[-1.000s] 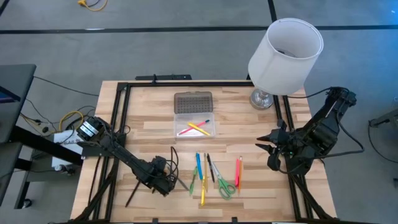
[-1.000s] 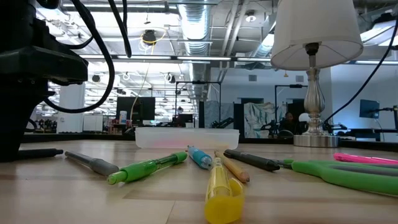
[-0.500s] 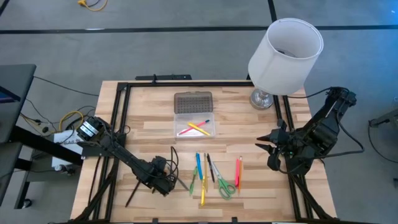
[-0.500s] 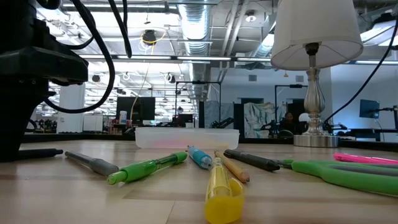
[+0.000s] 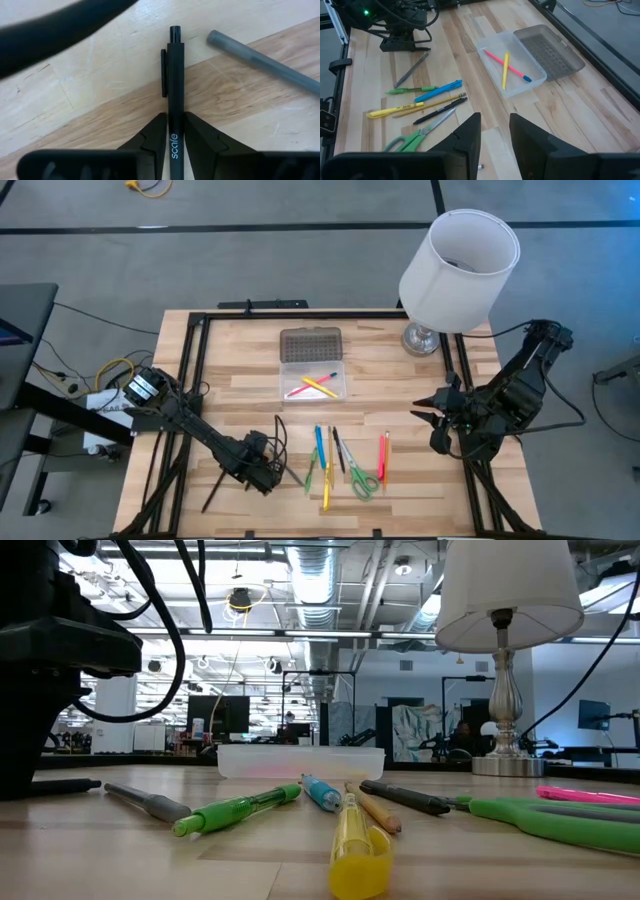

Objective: Pick & place school supplies into a supply box
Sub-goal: Put the middle black pen into the supply box

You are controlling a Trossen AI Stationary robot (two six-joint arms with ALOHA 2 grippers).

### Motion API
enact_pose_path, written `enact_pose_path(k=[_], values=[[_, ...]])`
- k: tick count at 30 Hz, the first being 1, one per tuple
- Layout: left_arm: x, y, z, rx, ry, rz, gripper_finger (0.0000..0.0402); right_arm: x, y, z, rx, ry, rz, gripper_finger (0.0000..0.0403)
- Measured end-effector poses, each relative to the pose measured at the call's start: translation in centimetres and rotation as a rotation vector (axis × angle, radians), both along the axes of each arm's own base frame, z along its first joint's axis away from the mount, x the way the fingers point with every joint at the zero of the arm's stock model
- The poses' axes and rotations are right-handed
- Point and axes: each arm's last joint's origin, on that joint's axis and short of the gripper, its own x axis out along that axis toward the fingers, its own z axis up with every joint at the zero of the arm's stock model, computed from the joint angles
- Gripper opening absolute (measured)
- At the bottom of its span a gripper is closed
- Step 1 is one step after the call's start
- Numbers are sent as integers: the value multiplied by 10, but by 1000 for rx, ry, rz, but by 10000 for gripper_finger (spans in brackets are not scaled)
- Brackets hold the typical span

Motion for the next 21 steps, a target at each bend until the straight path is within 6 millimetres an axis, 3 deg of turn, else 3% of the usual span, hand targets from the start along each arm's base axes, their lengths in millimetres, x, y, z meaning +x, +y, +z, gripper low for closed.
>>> enact_pose_path(k=[16, 21], values=[[0, 0, 0, -2, -2, -20, 65, 0, 0, 0, 3, -2, 0, 97], [2, -1, 1, -4, -6, -20, 40, 0, 0, 0, 3, -3, 0, 97]])
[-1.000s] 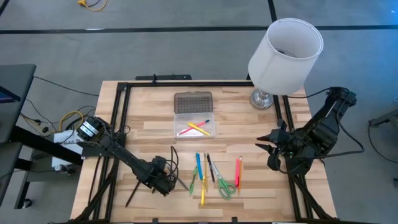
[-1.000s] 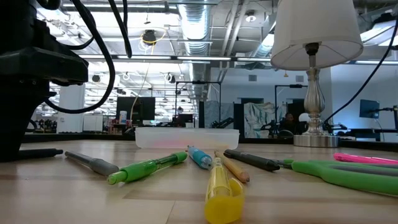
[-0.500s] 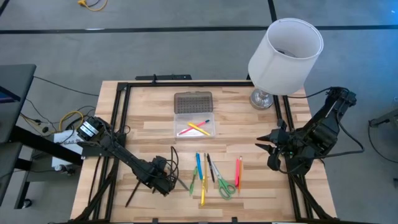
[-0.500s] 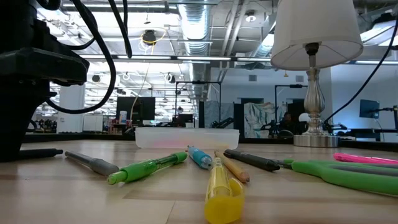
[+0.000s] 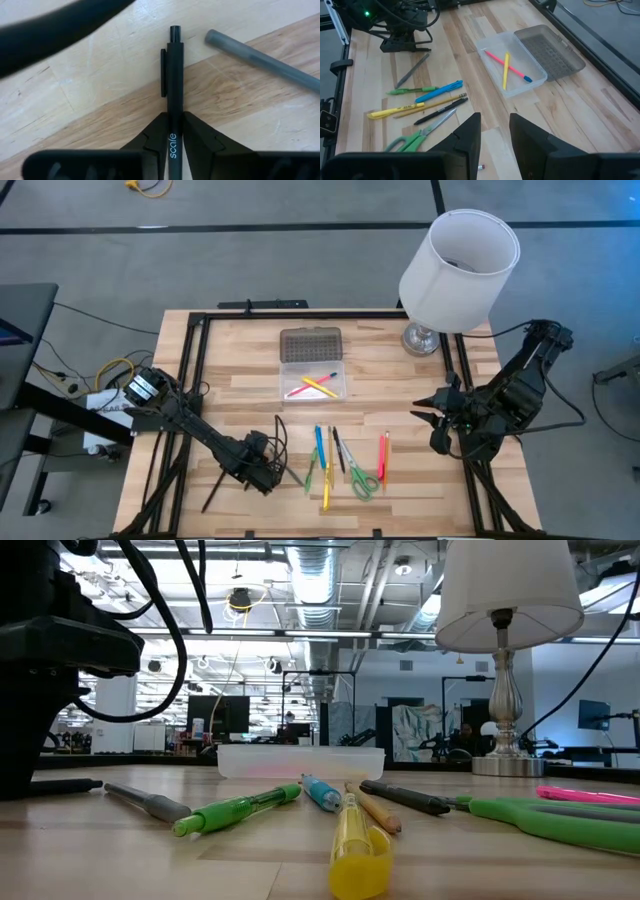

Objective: Pick & place school supplies into a supply box
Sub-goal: Put the middle black pen into the supply box

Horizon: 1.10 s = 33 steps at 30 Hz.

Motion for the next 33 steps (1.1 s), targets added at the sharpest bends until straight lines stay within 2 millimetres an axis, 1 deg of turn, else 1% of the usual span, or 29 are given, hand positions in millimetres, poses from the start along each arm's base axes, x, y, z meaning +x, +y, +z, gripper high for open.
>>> enact_pose_path(k=[3, 5, 8, 12, 16, 20, 25, 29, 33], values=[[2, -1, 3, 3, -2, 0, 21, 0, 0, 0, 0, 0, 0, 97], [2, -1, 5, 11, 5, -1, 15, 0, 0, 0, -1, 1, 0, 97], [2, 0, 7, 38, 15, -1, 20, 0, 0, 0, -3, 3, 0, 97], [5, -2, 10, 23, 2, 0, 34, 0, -1, 0, -13, -8, -7, 97], [12, -5, 19, 4, -21, -5, 30, 0, -1, 0, -15, -10, -8, 97], [20, -2, 35, 42, -26, -22, 24, 0, -1, 0, -15, -10, -8, 97], [34, 7, 64, 124, -35, -57, 26, 0, -1, 0, -15, -10, -8, 97], [50, 22, 91, 215, -74, -98, 25, 0, 0, 1, -8, -16, -8, 97], [67, 44, 114, 297, -117, -160, 26, 1, 1, 1, 6, -27, -9, 97]])
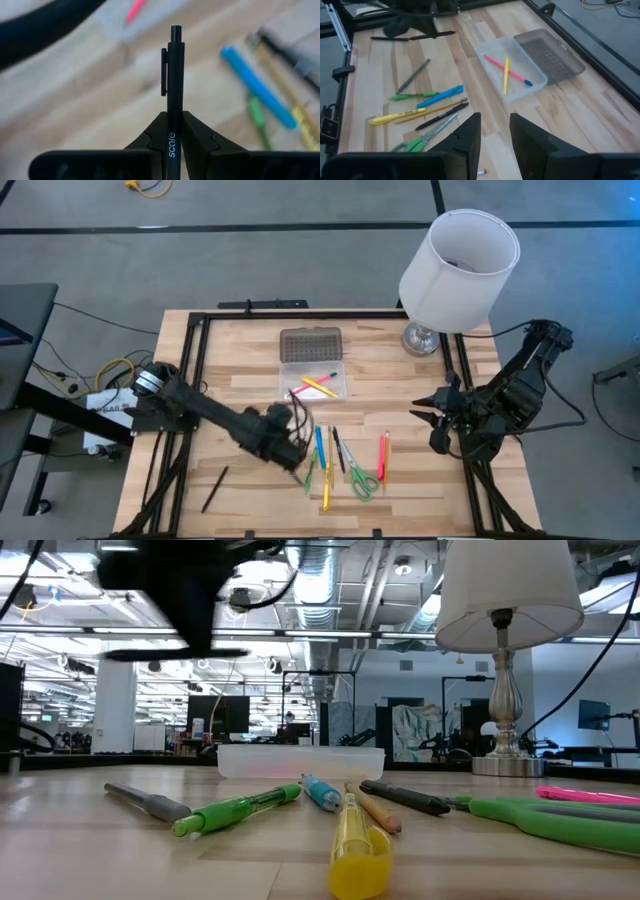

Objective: Pick & place school supplies into a supply box
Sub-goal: Put the middle black pen into the supply box

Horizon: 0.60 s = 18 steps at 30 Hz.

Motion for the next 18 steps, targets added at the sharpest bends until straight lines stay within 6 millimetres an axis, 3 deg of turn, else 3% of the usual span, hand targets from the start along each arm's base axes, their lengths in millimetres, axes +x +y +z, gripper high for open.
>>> enact_pose_path(k=[4, 12, 18], values=[[17, 28, 12, 64, -15, -74, 27, 0, 1, 0, 11, -6, -4, 97], [49, 91, 19, 176, -38, -281, 28, 5, 5, -2, -4, -15, -14, 97], [63, 134, 24, 285, -18, -447, 29, 12, 13, -7, -14, -19, -19, 97]])
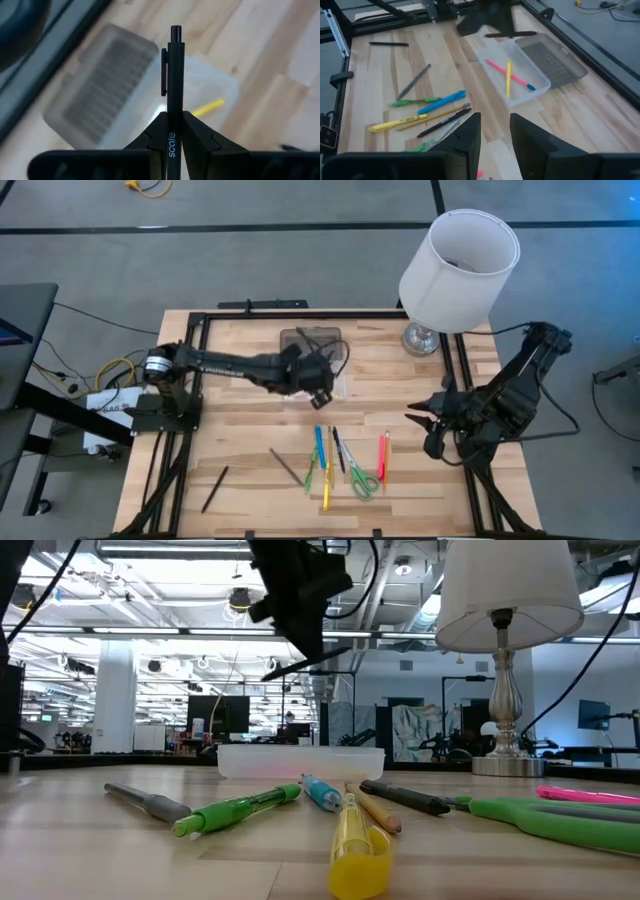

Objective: Pick & place school supplies into a supply box
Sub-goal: Put the middle black pen into the supply box

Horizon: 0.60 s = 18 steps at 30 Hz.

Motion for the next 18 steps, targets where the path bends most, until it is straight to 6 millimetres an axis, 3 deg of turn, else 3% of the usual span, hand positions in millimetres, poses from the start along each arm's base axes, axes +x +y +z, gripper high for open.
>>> enact_pose_path(k=[8, 18], values=[[-1, 37, -3, 3, 89, -141, 29, 12, 10, -10, 46, -6, -67, 97], [-12, 46, -44, -74, 182, -218, 30, 33, 14, -21, 85, -17, -161, 97]])
